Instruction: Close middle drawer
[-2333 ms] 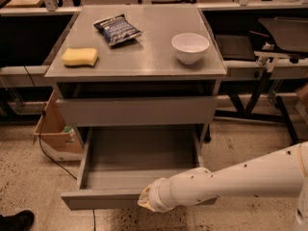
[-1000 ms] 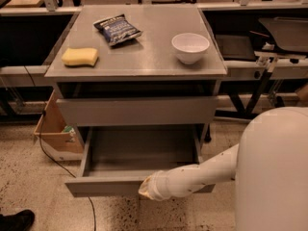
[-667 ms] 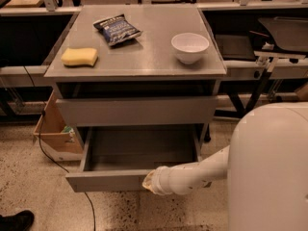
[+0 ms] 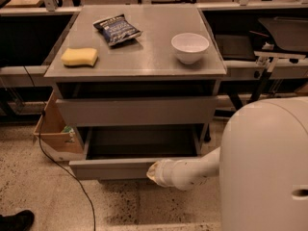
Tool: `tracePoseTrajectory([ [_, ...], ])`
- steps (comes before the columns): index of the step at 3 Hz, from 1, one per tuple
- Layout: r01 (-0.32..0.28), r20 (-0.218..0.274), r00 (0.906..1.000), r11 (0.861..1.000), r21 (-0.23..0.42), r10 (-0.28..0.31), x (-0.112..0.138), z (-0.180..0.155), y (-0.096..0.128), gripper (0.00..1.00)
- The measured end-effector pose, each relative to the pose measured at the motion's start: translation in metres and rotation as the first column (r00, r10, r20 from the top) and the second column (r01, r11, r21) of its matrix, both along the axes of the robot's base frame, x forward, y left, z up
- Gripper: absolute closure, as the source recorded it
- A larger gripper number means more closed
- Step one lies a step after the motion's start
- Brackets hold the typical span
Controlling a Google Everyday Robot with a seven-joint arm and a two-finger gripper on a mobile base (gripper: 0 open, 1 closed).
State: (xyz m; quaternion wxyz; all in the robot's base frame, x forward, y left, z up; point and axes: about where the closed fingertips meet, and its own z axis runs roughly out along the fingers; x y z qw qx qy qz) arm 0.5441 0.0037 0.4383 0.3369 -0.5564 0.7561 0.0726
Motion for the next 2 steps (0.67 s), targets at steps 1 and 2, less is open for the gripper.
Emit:
tracePoseTrajectory([
  [1,0.013,0.003,0.9999,1.0,0.002,-0.013,0.005,-0.007,-0.002,1.0],
  [2,0.019,0.03,0.9994,1.0,-0.004,-0.018,0.019,-0.012,-0.002,1.0],
])
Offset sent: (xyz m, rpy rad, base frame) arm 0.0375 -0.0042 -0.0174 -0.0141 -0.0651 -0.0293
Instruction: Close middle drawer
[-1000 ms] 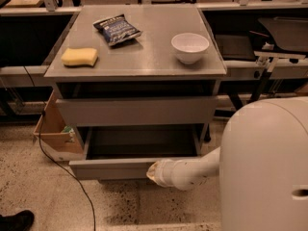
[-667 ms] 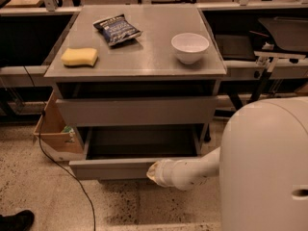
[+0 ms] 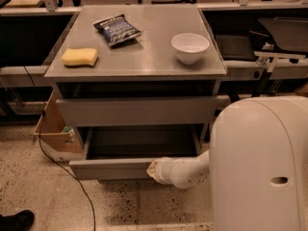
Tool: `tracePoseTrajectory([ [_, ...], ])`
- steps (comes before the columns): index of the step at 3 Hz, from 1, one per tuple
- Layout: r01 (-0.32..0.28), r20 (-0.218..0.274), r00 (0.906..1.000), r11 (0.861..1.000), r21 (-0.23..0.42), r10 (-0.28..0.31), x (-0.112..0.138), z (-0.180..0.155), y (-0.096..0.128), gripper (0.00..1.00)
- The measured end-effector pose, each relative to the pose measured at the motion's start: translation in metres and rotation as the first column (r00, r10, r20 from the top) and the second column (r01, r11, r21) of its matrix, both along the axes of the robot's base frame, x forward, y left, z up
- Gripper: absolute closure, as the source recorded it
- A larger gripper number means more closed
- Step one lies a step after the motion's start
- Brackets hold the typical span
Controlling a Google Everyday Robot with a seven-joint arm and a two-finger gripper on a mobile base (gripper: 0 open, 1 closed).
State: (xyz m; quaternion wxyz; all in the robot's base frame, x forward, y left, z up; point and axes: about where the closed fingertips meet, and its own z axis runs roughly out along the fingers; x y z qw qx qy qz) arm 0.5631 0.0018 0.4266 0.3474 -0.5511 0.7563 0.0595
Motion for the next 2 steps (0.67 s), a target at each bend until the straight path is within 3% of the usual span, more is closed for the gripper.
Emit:
tracePoseTrajectory([
  [2,0.025,0.06,0.9979,1.0,-0.019,-0.023,0.028,-0.008,-0.009,1.0],
])
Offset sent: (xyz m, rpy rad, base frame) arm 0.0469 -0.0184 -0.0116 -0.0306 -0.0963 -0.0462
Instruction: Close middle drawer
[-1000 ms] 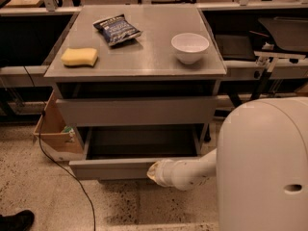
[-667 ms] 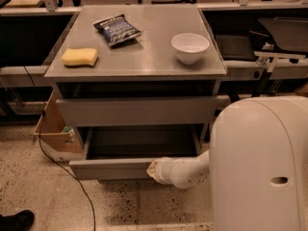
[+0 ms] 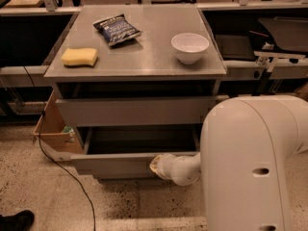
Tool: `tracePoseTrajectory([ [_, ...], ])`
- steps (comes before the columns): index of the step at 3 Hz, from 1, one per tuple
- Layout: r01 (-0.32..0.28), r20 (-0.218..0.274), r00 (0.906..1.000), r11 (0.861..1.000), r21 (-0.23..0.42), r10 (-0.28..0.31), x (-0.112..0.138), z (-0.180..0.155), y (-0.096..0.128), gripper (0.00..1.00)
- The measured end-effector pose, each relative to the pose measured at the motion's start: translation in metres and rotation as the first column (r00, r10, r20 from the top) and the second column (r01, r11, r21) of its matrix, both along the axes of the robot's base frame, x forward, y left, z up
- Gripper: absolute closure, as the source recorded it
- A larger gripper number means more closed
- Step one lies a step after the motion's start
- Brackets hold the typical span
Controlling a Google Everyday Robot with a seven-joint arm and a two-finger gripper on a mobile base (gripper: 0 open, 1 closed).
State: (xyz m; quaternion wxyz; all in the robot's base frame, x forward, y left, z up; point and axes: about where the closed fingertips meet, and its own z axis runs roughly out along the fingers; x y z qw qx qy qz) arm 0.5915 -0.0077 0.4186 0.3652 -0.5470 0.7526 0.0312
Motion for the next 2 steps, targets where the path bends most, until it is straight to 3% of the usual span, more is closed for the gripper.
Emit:
tracePoseTrajectory([
  [2,0.027,0.062,0.9977,1.0,0.0,-0.027,0.036,-0.006,-0.007,1.0],
])
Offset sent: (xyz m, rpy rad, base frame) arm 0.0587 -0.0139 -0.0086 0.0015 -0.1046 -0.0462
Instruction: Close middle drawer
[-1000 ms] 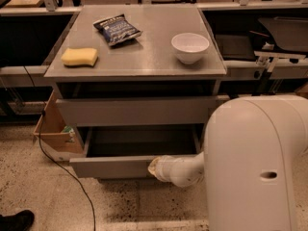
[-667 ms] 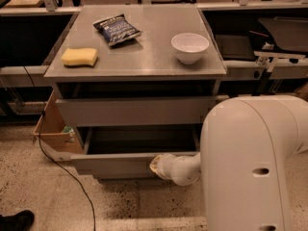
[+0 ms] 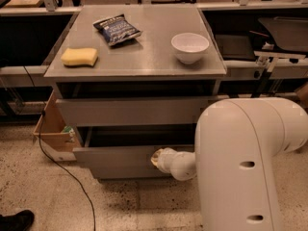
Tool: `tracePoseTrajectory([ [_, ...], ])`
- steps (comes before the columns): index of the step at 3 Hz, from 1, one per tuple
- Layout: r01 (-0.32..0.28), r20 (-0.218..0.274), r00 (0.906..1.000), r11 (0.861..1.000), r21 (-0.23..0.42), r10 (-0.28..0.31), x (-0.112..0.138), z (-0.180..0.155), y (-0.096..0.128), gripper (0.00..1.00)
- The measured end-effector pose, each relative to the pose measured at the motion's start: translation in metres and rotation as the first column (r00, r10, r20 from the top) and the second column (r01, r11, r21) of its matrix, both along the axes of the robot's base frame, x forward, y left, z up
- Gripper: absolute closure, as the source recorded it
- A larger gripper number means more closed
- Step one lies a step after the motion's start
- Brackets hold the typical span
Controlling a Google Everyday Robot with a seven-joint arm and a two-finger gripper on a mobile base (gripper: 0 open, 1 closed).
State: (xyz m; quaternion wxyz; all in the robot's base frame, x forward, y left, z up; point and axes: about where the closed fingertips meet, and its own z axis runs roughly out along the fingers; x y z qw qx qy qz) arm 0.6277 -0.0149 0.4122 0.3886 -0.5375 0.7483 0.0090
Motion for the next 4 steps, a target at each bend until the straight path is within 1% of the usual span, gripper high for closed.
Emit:
tracePoseTrajectory([
  [2,0.024,0.081,0.9964,1.0,0.015,-0.026,0.033,0.003,-0.007,1.0],
  [3,0.029,0.117,0.9926,0.999,0.029,-0.032,0.047,0.004,-0.004,1.0],
  [4,0.033,0.142,0.9892,0.999,0.041,-0.038,0.051,0.003,-0.003,1.0],
])
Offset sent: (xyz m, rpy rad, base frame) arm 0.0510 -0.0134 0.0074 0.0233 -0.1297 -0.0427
